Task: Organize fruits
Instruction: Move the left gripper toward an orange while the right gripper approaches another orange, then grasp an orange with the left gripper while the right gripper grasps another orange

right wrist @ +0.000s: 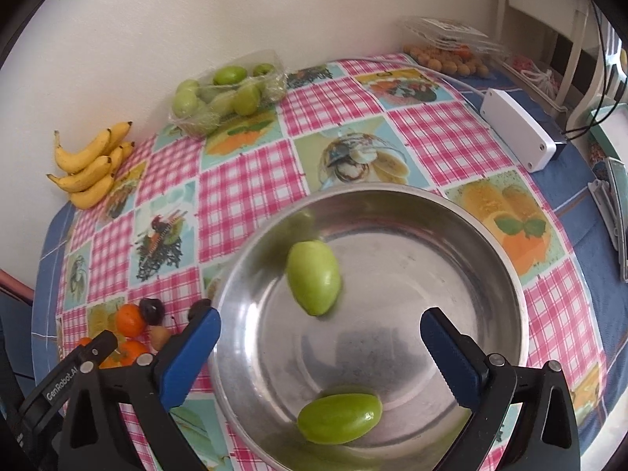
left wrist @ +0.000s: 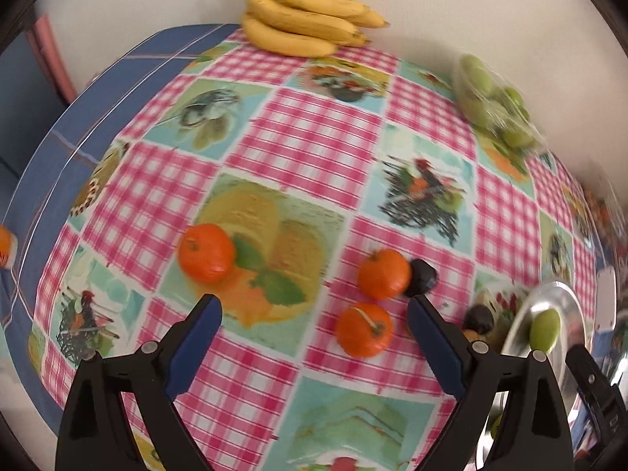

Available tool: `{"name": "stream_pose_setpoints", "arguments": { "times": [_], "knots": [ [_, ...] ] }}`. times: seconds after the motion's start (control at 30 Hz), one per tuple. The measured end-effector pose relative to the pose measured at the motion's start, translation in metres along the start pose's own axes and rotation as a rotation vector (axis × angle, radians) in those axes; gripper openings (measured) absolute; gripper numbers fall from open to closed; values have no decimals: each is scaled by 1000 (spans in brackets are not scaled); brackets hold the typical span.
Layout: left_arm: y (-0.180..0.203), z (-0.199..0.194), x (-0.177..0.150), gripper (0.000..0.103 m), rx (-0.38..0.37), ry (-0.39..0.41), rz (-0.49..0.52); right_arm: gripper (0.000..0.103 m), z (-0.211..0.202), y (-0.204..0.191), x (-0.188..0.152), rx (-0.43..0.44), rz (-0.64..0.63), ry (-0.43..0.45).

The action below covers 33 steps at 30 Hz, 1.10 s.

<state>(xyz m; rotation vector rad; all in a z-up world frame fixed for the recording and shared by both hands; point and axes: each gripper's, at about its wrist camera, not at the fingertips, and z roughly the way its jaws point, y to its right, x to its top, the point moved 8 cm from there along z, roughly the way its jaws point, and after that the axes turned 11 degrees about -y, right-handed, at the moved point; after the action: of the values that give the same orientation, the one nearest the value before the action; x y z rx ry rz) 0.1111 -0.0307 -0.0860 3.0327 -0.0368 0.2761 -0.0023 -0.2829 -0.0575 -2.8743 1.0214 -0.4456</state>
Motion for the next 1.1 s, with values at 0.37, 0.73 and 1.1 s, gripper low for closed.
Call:
{"name": "stream_pose_setpoints", "arguments": {
  "times": [0.37,0.73,1.1],
  "knots": [
    [-55,-9,20,95,-16,51,-143,103,-5,-45,-4,87,-102,49],
    [-59,-12,25,95,-83,57,-148,103,8,-109,-18,193,-236,8],
    [-72,-10,35,95,-132,47,-146,98,15,-153,-21,270,-327,9]
  ]
}}
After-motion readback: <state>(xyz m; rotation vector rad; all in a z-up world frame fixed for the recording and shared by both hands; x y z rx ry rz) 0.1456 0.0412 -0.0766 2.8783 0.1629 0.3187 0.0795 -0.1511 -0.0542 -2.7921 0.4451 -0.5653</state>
